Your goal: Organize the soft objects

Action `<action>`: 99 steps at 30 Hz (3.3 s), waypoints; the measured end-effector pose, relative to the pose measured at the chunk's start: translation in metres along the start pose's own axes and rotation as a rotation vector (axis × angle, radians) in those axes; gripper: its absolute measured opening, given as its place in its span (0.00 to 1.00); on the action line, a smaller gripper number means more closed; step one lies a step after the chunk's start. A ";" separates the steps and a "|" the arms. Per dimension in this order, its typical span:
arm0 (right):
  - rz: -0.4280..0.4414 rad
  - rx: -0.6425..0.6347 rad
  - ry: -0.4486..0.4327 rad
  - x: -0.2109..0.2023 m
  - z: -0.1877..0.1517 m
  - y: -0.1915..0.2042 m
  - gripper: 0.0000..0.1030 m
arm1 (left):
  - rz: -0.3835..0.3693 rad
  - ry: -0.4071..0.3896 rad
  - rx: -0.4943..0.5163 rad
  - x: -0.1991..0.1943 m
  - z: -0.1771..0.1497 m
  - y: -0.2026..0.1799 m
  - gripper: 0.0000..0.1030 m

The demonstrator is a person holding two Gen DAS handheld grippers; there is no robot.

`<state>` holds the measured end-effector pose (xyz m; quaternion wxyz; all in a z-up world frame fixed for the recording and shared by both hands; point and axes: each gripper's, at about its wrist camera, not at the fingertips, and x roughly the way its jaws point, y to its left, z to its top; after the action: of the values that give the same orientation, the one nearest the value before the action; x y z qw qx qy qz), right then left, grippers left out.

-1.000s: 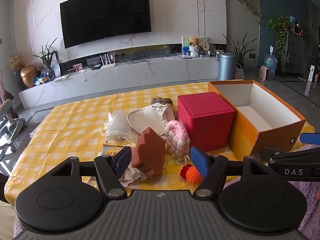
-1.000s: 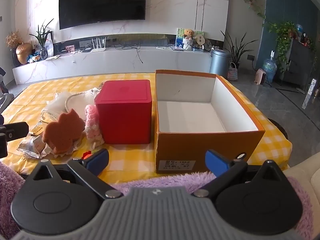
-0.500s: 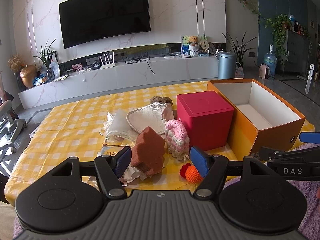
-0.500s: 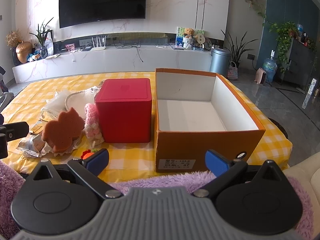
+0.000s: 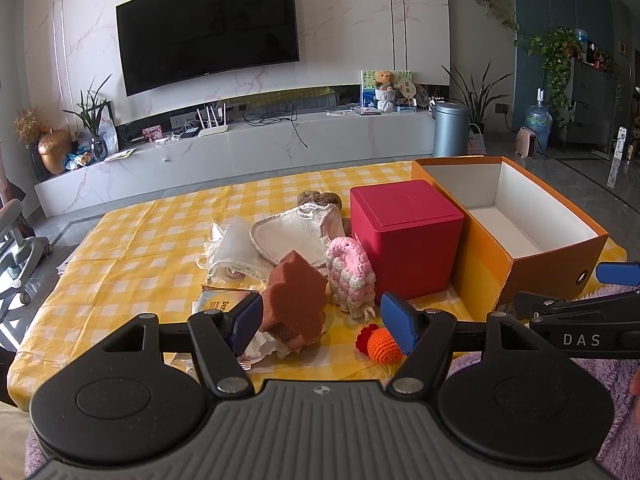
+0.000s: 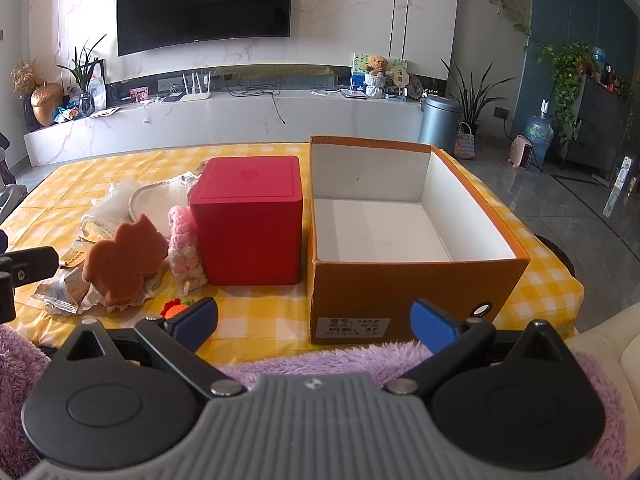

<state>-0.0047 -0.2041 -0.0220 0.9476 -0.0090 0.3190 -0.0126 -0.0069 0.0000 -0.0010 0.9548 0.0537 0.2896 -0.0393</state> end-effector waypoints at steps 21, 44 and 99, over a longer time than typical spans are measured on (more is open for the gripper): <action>0.000 0.000 0.001 0.000 0.000 0.000 0.98 | 0.000 0.001 0.001 0.000 0.000 0.000 0.78; 0.000 -0.003 0.002 0.000 -0.001 0.000 0.98 | -0.004 0.004 -0.001 0.000 0.001 0.000 0.78; 0.334 -0.131 0.281 0.130 0.011 0.075 0.40 | -0.270 0.232 -0.044 0.111 0.007 0.043 0.58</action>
<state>0.1069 -0.1331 -0.0938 0.8802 -0.0156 0.4451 0.1638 0.0934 0.0368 -0.0534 0.9020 -0.0022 0.4032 -0.1545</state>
